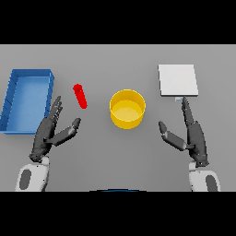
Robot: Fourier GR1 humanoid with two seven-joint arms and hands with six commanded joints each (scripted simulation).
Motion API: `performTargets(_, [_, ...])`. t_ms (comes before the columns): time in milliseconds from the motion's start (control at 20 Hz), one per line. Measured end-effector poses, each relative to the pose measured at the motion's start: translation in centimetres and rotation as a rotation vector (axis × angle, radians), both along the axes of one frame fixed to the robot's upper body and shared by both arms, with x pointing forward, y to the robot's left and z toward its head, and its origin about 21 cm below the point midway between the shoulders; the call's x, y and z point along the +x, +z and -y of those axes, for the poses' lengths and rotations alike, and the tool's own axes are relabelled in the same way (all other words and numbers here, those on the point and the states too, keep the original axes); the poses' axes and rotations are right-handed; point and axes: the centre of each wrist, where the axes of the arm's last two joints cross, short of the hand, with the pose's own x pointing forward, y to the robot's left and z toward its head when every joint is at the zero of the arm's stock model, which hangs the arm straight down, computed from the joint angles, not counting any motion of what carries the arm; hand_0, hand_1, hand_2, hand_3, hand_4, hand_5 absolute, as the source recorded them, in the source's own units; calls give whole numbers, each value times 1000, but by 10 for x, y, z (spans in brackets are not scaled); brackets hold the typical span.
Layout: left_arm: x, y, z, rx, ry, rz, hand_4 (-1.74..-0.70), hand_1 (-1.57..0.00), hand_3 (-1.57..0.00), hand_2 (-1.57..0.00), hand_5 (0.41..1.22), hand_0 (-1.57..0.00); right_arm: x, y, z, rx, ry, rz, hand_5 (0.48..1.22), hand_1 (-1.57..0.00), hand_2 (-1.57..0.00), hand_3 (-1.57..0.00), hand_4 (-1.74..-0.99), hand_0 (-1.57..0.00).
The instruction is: Pick up the red beaker and tilt it to pour out 1 green nut into yellow bowl. Pick up the yellow bowl and place it on the metallic measuring scale.
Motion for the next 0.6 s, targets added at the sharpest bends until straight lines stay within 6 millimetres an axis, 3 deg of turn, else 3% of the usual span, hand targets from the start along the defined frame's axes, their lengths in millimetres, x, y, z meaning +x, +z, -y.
performTargets(350, [49, -17, 16, 45, -10, -27, -1248, 1, 1, 1, 650, 1, -2, 1, 1, 18, 26, 32, 634, 1, 1, 1, -1280, 1])
performTargets(600, [74, -24, 18, 53, -13, -19, -1276, 1, 1, 1, 680, 1, 0, 0, 1, 1, 19, 27, 635, 1, 1, 1, -1267, 1])
